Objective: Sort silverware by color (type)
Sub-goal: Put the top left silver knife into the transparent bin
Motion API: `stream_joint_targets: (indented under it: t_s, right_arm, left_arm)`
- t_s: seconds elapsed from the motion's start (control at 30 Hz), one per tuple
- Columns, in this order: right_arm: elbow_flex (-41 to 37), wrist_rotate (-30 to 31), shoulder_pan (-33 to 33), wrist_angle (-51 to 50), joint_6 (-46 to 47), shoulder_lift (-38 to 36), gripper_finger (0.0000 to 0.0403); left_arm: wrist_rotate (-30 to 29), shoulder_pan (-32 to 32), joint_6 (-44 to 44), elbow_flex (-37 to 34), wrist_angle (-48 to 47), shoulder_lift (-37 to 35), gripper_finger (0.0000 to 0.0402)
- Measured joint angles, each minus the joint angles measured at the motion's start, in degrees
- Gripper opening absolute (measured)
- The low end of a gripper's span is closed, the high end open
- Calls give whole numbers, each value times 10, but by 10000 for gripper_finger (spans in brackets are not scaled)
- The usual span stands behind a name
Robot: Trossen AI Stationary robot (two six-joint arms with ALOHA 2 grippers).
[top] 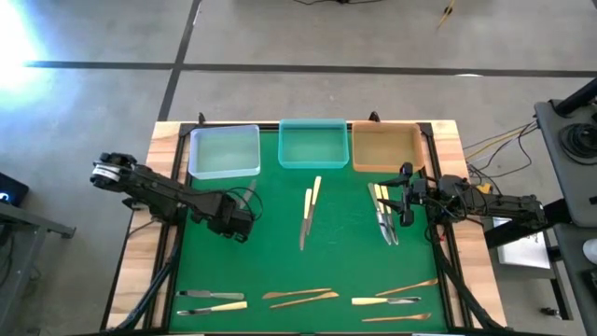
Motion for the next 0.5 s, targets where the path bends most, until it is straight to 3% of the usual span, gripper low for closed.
stream_joint_targets:
  t_s: [0.23,0.5]
  right_arm:
    - [0,0,0,0,0,0,231]
    - [0,0,0,0,0,0,231]
  left_arm:
    - [-22,-1,36,58,-1,-4,52]
    - [-116,20,34,107,-22,-4,52]
